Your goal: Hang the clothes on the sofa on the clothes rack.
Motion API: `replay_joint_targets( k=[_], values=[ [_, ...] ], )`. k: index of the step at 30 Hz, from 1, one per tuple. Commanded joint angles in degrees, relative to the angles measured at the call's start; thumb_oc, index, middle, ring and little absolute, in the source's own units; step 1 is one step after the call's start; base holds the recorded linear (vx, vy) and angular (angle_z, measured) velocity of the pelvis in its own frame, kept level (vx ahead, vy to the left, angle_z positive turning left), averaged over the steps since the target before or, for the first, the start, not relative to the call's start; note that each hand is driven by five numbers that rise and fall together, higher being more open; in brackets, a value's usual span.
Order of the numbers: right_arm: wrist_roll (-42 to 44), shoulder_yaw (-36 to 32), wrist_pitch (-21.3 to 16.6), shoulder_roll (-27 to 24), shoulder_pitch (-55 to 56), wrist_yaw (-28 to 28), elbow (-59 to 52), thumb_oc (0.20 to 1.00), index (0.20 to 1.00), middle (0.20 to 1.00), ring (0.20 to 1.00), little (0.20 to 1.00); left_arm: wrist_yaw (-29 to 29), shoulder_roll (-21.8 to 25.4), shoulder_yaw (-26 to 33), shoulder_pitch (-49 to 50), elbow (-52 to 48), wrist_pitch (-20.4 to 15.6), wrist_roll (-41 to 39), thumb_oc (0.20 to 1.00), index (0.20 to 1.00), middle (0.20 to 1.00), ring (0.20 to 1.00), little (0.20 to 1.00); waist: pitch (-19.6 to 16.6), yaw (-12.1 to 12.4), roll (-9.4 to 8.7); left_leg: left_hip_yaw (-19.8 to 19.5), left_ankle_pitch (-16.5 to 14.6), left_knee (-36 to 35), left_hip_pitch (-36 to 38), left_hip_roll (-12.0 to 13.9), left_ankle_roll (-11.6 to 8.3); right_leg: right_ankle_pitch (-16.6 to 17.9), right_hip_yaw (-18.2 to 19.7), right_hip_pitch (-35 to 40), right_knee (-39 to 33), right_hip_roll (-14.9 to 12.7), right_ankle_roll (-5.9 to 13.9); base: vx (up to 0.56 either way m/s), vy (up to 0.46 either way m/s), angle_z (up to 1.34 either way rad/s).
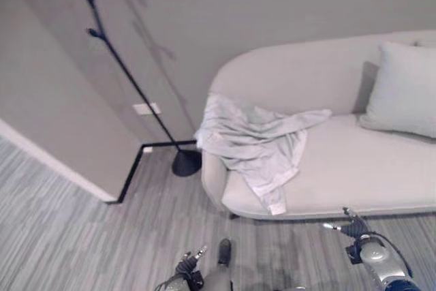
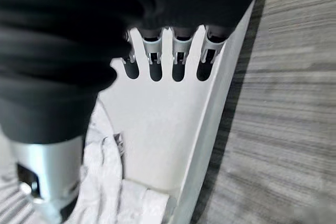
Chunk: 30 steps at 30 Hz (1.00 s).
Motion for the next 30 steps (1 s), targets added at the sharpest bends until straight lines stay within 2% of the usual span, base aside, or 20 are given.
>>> replay_joint_targets(
  k=[1,3,4,5,6,9,10,11,13,15,16,17,18,19,20,21,23,25,27,30],
  values=[
    [-1.75,0.37,-1.68,-0.32,0.77,0.82,-4.34,1.0,1.0,1.0,1.0,1.0,1.43,-1.27,-2.76,-0.33,2.02,-1.11,8.28,1.0,1.0,1.0,1.0,1.0,-5.36,0.26,-2.67,3.37,4.26,2.07,-1.47,-1.65,0.6,4.07,-1.98,6.17,-8.82,-13.39,10.35,0.4,0.167,-0.21],
    [-1.42,0.3,-2.06,0.24,0.75,1.23,-4.39,1.0,1.0,1.0,1.0,1.0,1.11,0.11,-3.96,-1.17,2.44,-0.9,12.54,1.0,1.0,1.0,1.0,1.0,-6.38,0.25,-3.7,4.62,2.91,1.89,-0.61,-2.76,1.26,5.97,-2.27,4.83,-8.88,-15.44,12.13,0.39,0.162,-0.25],
    [-1.43,0.28,-2.06,0.28,0.77,1.23,-4.39,1.0,1.0,1.0,1.0,1.0,1.11,0.15,-3.96,-1.16,2.43,-0.89,12.56,1.0,1.0,1.0,1.0,1.0,-6.41,0.29,-3.84,4.7,2.86,1.91,-0.6,-2.89,1.3,5.93,-2.25,4.86,-8.94,-15.59,12.17,0.29,0.144,-0.3],
    [-2.97,0.17,-2.08,0.59,0.69,0.52,-4.65,1.0,1.0,1.0,1.0,1.0,1.6,1.32,-5.34,-1.56,2.01,-0.71,16.73,1.0,1.0,1.0,1.0,1.0,-6.64,0.32,-4.56,5.57,1.39,2.38,-0.13,-4.03,2.4,8.36,-2.3,3.24,-8.08,-17.52,13.42,0.22,0.142,-0.2],
    [-4.1,-0.02,-2.05,0.66,0.54,-0.25,-4.89,1.0,1.0,1.0,1.0,1.0,2.13,1.81,-6.29,-1.84,1.83,-0.58,19.5,1.0,1.0,1.0,1.0,1.0,-6.63,0.26,-4.77,5.92,0.85,2.54,0.06,-4.65,2.87,9.75,-2.32,2.57,-7.35,-18.17,13.96,0.29,0.198,-0.12],
    [-5.4,-1.22,-2.48,0.05,0.11,-1.26,-5.91,1.0,1.0,1.0,1.0,1.0,1.94,3.26,-9.61,-1.91,1.12,-0.3,27.34,1.0,1.0,1.0,1.0,1.0,-5.89,0.45,-5.16,6.46,-1.6,3.2,1.06,-7.04,4.9,16.83,-1.57,-0.38,-2.07,-20.29,14.28,0.17,0.152,0.15],
    [-5.41,-1.26,-2.47,0.06,0.13,-1.26,-5.94,1.0,1.0,1.0,1.0,1.0,1.94,3.26,-9.63,-1.9,1.1,-0.28,27.36,1.0,1.0,1.0,1.0,1.0,-5.9,0.54,-5.18,6.53,-1.63,3.22,1.05,-7.03,4.91,16.82,-1.48,-0.45,-2.02,-20.28,14.28,0.13,0.13,-0.06],
    [-6.05,-1.88,-2.54,-0.53,-0.86,-2.62,-6.19,1.0,1.0,1.0,1.0,1.0,2.32,4.26,-10.9,-2.06,1.33,-0.39,29.92,1.0,1.0,1.0,1.0,1.0,-5.03,0.53,-5.11,6.6,-2.46,3.51,1.32,-8.13,5.59,22.17,-1.79,-2.83,0.69,-21.61,14.08,0.11,0.113,-0.2],
    [-7.39,-2.15,-2.67,-0.78,-1.45,-3.9,-6.67,1.0,1.0,1.0,1.0,1.0,2.89,4.86,-10.77,-1.84,1.54,-0.48,30.63,1.0,1.0,1.0,1.0,1.0,-4.7,0.79,-5.0,6.91,-3.14,3.5,1.78,-8.37,5.93,23.53,-2.96,-4.12,0.63,-22.49,13.56,0.14,0.104,-0.13],
    [-9.4,-2.58,-2.54,-1.86,-1.86,-5.11,-8.13,1.0,1.0,1.0,1.0,1.0,3.25,5.48,-9.88,-1.55,2.13,-0.61,31.25,1.0,1.0,1.0,1.0,1.0,-4.93,0.56,-4.82,6.65,-3.74,2.81,2.49,-8.47,6.05,21.23,-4.13,-5.72,-1.61,-21.28,13.22,0.14,0.047,0.03],
    [-10.33,-2.8,-2.72,-2.48,-2.01,-5.56,-8.91,1.0,1.0,1.0,1.0,1.0,3.49,5.8,-9.27,-1.48,2.7,-0.73,31.23,1.0,1.0,1.0,1.0,1.0,-5.05,0.38,-4.53,6.48,-4.2,2.41,2.99,-8.25,6.04,18.85,-4.74,-7.06,-3.14,-19.9,13.25,0.16,0.023,0.1],
    [-11.41,-3.15,-2.56,-3.41,-2.15,-5.94,-10.46,1.0,1.0,1.0,1.0,1.0,3.64,6.04,-8.71,-1.47,3.24,-0.53,31.4,1.0,1.0,1.0,1.0,1.0,-4.72,-0.08,-3.86,5.8,-4.95,1.91,3.81,-7.89,6.15,14.88,-5.55,-9.57,-4.59,-17.43,13.08,0.16,0.012,0.22],
    [-12.58,-3.32,-2.45,-4.32,-2.47,-6.48,-11.59,1.0,1.0,1.0,1.0,1.0,3.83,6.28,-8.25,-1.6,3.65,-0.46,31.4,1.0,1.0,1.0,1.0,1.0,-4.11,-0.44,-3.73,5.34,-5.27,1.69,4.36,-8.01,6.22,14.09,-5.63,-11.65,-6.2,-15.73,13.22,0.11,0.002,0.14],
    [-12.62,-3.33,-2.4,-4.36,-2.45,-6.48,-11.66,1.0,1.0,1.0,1.0,1.0,3.84,6.23,-8.23,-1.63,3.69,-0.47,31.41,1.0,1.0,1.0,1.0,1.0,-4.02,-0.6,-3.62,5.16,-5.41,1.67,4.51,-7.97,6.2,13.87,-5.83,-11.47,-6.06,-15.69,13.18,0.08,-0.022,-0.01],
    [-14.39,-3.33,-2.06,-5.44,-2.86,-7.27,-12.69,1.0,1.0,1.0,1.0,1.0,4.22,6.36,-7.79,-1.68,4.1,-0.52,31.5,1.0,1.0,1.0,1.0,1.0,-2.82,-1.09,-3.58,4.48,-6.09,1.6,5.86,-8.23,6.32,14.1,-5.87,-13.39,-7.88,-13.94,13.27,0.22,-0.087,-0.07],
    [-19.74,-2.27,-1.62,-7.73,-4.55,-9.34,-13.45,1.0,1.0,1.0,1.0,1.0,4.84,6.47,-7.22,-1.97,4.6,-0.77,32.09,1.0,1.0,1.0,1.0,1.0,0.11,-2.4,-3.8,2.49,-8.07,1.59,10.03,-9.22,6.4,16.54,-5.52,-17.65,-12.45,-9.98,13.89,0.28,-0.126,0.26],
    [-22.11,-0.75,-1.52,-8.66,-5.94,-10.22,-13.15,1.0,1.0,1.0,1.0,1.0,5.34,6.43,-6.65,-2.45,4.59,-0.91,31.55,1.0,1.0,1.0,1.0,1.0,1.62,-3.01,-4.08,0.84,-9.07,1.54,12.3,-9.49,6.12,17.74,-4.84,-18.8,-13.89,-7.99,14.53,0.21,-0.118,0.66],
    [-23.1,0.17,-1.37,-9.24,-6.51,-10.4,-12.8,1.0,1.0,1.0,1.0,1.0,5.53,6.39,-6.12,-2.51,4.31,-1.04,30.99,1.0,1.0,1.0,1.0,1.0,2.28,-3.15,-4.26,-0.14,-9.55,1.64,13.09,-9.49,5.98,18.08,-4.35,-18.89,-13.84,-7.29,14.72,0.11,-0.141,0.9],
    [-28.68,3.37,-1.6,-11.28,-6.85,-10.88,-12.27,1.0,1.0,1.0,1.0,1.0,5.69,6.3,-5.73,-2.25,3.85,-1.69,30.99,1.0,1.0,1.0,1.0,1.0,2.51,-2.38,-5.35,-2.81,-11.27,2.38,14.27,-9.93,5.66,18.64,-2.96,-17.93,-12.59,-7.68,13.82,0.19,-0.316,0.56],
    [-33.51,7.34,-2.04,-12.4,-7.98,-10.56,-11.44,1.0,1.0,1.0,1.0,1.0,6.28,5.75,-4.75,-1.24,3.79,-1.92,29.82,1.0,1.0,1.0,1.0,1.0,1.49,-2.2,-5.5,-4.28,-11.69,2.32,15.27,-8.1,5.17,19.06,-3.06,-17.48,-10.11,-6.62,12.37,0.12,-0.213,0.7]
  ],
)
